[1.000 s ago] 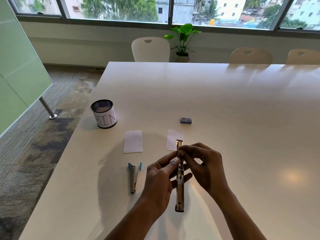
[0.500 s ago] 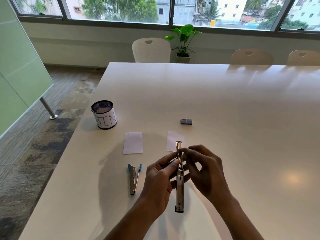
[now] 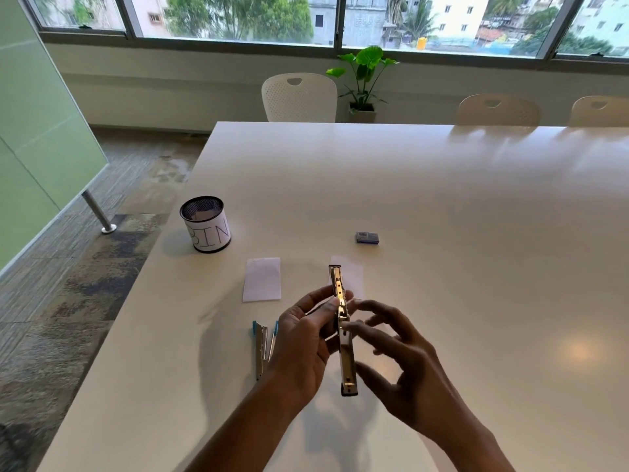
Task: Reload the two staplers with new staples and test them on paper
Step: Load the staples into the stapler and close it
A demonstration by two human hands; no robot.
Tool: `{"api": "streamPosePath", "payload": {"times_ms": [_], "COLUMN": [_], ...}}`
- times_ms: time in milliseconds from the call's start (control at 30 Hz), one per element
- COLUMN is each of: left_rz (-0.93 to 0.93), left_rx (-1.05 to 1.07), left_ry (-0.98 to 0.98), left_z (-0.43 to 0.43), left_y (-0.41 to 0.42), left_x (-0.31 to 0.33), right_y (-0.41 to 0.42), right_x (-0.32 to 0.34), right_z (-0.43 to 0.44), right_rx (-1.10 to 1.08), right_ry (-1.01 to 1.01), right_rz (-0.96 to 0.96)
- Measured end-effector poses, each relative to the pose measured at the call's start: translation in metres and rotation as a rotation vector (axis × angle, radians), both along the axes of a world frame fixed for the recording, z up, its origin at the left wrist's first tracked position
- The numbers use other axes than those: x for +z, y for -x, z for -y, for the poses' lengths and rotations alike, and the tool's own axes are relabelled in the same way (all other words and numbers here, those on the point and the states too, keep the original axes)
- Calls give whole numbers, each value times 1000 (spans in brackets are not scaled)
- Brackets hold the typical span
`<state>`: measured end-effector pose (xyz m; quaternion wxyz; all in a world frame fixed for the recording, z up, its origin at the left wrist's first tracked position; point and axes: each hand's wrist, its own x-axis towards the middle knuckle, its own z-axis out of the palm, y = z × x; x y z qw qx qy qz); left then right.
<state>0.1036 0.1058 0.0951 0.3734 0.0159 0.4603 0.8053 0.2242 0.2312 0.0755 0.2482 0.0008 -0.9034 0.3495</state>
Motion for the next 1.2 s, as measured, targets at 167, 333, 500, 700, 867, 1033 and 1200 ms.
{"api": "streamPosePath", "payload": {"times_ms": [167, 333, 500, 700, 867, 1033, 1200], "left_rz": [108, 130, 141, 152, 76, -3, -208], "left_rx": [23, -9, -24, -2, -39, -58, -65], "left_ry": [-46, -55, -71, -105, -85, -45, 77], "left_z": [-4, -3, -3, -2, 1, -3, -2], "left_y": [1, -4, -12, -16, -17, -22, -26], "left_x": [2, 0, -5, -9, -14, -18, -22], "right_y": [4, 18, 37, 48, 51, 64, 69], "right_x": [9, 22, 19, 11, 11, 19, 27], "right_z": [-1, -11, -20, -17, -11, -4, 4], "right_rx": [-2, -17, -48, -76, -68, -163, -157], "right_ry": [85, 347, 570, 750, 993, 1197, 1343], "right_rz": [-67, -92, -6, 61, 122, 388, 409]}}
